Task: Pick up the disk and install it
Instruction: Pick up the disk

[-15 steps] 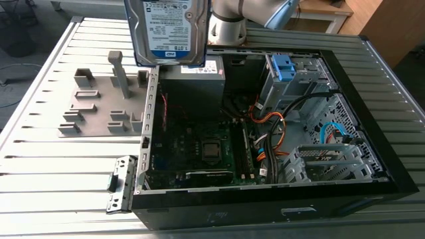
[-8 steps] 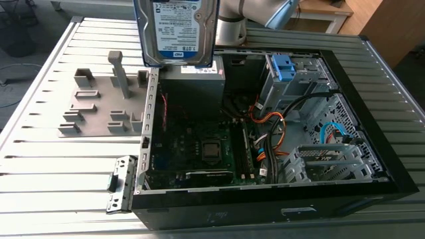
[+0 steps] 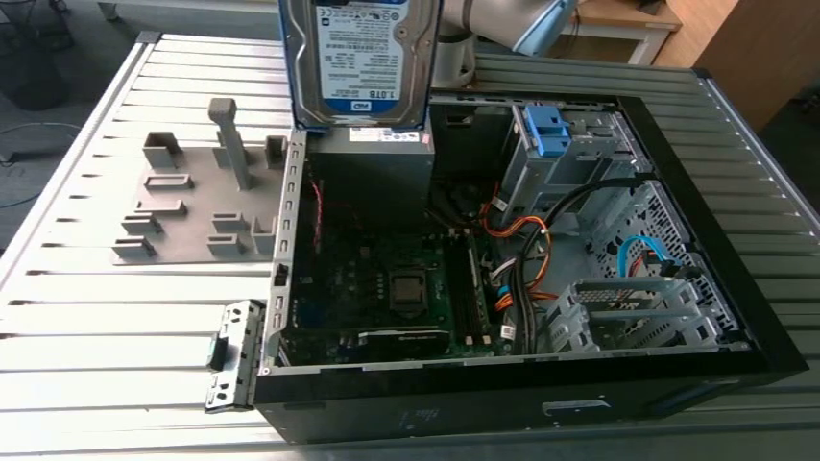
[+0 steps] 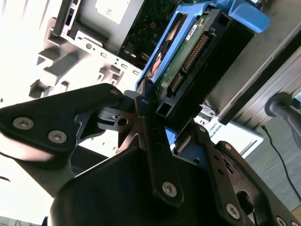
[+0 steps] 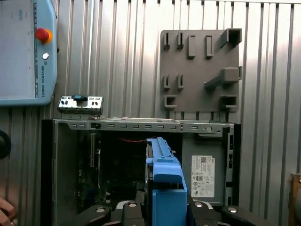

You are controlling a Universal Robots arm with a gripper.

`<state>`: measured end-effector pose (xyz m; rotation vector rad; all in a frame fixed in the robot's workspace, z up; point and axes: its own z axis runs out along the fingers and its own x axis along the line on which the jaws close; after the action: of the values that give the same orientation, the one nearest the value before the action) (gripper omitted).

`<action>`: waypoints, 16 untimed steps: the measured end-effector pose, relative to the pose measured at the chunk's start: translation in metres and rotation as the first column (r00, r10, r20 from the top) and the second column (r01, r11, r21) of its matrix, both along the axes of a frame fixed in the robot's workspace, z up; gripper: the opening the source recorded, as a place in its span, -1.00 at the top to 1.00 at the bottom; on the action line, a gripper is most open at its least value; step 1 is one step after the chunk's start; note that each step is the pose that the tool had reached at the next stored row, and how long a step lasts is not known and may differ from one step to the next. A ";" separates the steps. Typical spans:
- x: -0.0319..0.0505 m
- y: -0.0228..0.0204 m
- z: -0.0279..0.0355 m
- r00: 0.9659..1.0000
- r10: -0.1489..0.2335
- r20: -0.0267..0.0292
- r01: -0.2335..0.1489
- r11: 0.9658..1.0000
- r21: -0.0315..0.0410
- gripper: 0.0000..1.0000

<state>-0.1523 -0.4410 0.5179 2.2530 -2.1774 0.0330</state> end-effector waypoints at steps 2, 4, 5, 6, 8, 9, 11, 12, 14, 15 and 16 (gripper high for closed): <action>0.0033 0.0000 0.0000 1.000 0.000 0.000 0.000 1.000 0.000 0.27; 0.0064 0.0000 -0.0001 1.000 0.000 0.000 0.000 1.000 0.000 0.27; 0.0080 0.0000 -0.0001 1.000 0.000 0.000 0.000 1.000 0.000 0.27; 0.0094 0.0000 -0.0001 1.000 0.000 0.000 0.000 1.000 0.000 0.27; 0.0126 0.0000 -0.0002 1.000 0.000 0.000 0.000 1.000 0.000 0.27; 0.0141 0.0000 -0.0002 1.000 0.000 0.000 0.000 1.000 0.000 0.27; 0.0172 0.0000 -0.0002 1.000 0.000 0.000 0.000 1.000 0.000 0.27; 0.0187 0.0000 -0.0002 1.000 0.000 0.000 0.000 1.000 0.000 0.27; 0.0218 0.0000 -0.0003 1.000 0.000 0.000 0.000 1.000 0.000 0.27; 0.0232 0.0000 -0.0003 1.000 0.000 0.000 0.000 1.000 0.000 0.27; 0.0248 0.0000 -0.0003 1.000 0.000 0.000 0.000 1.000 0.000 0.27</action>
<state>-0.1275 -0.4410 0.5176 2.2529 -2.1773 0.0330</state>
